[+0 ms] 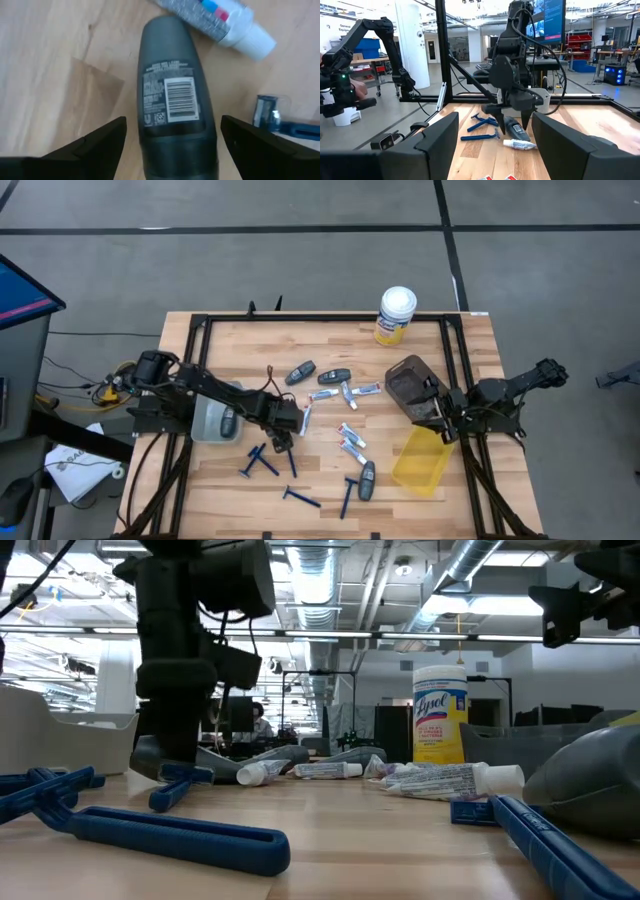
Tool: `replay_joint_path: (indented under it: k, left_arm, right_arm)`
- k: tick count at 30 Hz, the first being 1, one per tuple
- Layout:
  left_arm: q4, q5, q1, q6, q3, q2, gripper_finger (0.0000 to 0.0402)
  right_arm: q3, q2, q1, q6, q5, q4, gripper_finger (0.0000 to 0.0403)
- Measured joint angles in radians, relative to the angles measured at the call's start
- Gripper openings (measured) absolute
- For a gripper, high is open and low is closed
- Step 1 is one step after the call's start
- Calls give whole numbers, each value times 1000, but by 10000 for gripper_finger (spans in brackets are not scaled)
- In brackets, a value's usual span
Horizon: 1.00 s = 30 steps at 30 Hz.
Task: Pick & Place Travel size toiletries
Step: Put the gray deodorant into the gray bin
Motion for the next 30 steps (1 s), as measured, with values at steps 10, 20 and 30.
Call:
replay_joint_path:
  k: [10, 20, 30]
  left_arm:
    - [-4, 25, 0, -49, 4, 22, 200]
    - [-21, 24, 14, -107, 5, -54, 200]
    - [-242, -38, 37, -367, 7, -399, 200]
  right_arm:
    - [0, 0, 0, 0, 0, 0, 244]
    - [0, 0, 0, 0, 0, 0, 244]
    - [0, 0, 0, 0, 0, -3, 244]
